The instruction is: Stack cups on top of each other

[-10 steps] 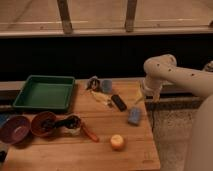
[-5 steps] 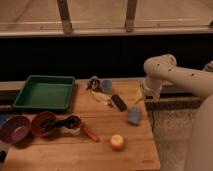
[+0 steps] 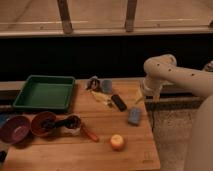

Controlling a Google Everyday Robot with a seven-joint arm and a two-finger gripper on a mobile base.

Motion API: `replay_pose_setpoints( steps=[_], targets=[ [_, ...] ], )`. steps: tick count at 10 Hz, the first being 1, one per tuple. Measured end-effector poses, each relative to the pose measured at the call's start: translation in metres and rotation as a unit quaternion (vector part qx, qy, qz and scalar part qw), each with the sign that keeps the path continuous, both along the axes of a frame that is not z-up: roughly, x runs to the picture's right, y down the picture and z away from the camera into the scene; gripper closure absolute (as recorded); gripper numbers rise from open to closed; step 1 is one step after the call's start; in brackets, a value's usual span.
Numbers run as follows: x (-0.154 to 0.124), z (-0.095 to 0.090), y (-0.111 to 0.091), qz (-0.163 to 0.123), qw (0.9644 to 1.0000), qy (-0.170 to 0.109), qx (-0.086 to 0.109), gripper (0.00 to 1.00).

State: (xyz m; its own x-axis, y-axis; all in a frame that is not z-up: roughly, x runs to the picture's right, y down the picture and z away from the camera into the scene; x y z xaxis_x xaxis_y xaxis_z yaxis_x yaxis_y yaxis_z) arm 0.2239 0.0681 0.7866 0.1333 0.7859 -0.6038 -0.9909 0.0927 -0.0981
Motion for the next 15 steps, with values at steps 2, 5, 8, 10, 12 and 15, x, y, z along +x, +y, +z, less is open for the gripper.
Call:
replay_pose_setpoints(
  steps=[2,5,8,10,12,15],
  targets=[
    [0.000,-0.001,0.000,-0.001,1.0000,0.000,0.001,0.34],
    [-0.014,-0.005,-0.026,-0.007,0.9989,-0.010,0.045,0.34],
    [-0.066,0.006,-0.069,-0.041,0.9955,-0.030,0.080,0.34],
    [-0.099,0.010,-0.093,-0.063,0.9913,-0.048,0.105,0.34],
    [-0.120,-0.005,-0.116,-0.065,0.9826,-0.084,0.152,0.34],
    [-0.128,-0.017,-0.126,-0.064,0.9776,-0.103,0.172,0.34]
  ],
)
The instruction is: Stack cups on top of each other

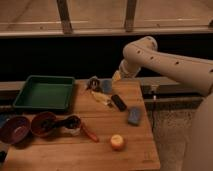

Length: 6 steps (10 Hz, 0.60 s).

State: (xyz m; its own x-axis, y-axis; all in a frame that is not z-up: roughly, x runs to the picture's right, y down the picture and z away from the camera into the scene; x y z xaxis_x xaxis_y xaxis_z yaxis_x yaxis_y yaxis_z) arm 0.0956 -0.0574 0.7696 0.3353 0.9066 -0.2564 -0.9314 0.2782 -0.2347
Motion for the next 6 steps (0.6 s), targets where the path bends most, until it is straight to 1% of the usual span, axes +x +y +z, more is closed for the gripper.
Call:
replay_pose_setpoints(
  steps=[2,3,4,6],
  targets=[
    [0.000,0.000,0.001,0.000,1.0000,-0.001,-0.002,0.34],
    [0.001,0.002,0.002,-0.002,1.0000,-0.001,-0.007,0.34],
    [-0.002,0.007,0.006,-0.009,0.9999,-0.004,-0.011,0.34],
    [-0.021,0.019,0.005,-0.030,0.9992,-0.020,-0.016,0.34]
  ],
)
